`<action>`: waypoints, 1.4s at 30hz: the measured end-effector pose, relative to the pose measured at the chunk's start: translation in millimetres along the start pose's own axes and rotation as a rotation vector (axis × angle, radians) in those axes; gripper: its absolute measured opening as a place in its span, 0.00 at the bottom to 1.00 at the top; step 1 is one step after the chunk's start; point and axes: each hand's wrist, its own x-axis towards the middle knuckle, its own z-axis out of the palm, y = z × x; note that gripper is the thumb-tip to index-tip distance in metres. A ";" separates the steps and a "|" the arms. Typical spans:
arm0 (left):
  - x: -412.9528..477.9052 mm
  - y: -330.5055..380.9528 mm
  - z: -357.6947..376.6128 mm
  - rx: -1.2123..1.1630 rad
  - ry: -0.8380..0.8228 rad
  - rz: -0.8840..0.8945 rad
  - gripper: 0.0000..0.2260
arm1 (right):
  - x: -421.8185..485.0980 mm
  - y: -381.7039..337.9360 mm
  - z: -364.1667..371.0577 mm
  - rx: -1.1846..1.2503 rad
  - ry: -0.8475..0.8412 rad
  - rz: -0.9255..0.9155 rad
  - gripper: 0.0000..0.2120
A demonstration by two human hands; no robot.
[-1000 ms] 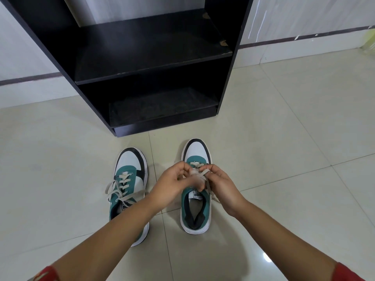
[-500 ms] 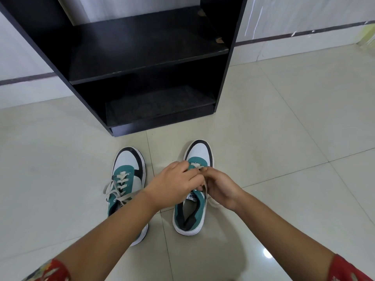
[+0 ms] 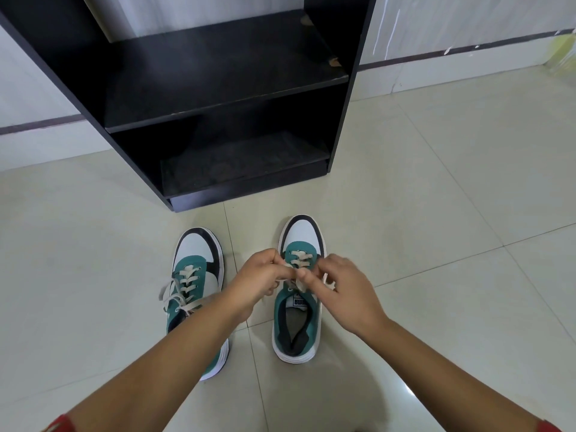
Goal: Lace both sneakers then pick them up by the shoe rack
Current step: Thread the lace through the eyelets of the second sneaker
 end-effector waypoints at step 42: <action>2.5 -54.2 -18.9 0.035 0.156 0.031 0.07 | -5.8 24.4 -8.1 0.834 -0.061 0.609 0.17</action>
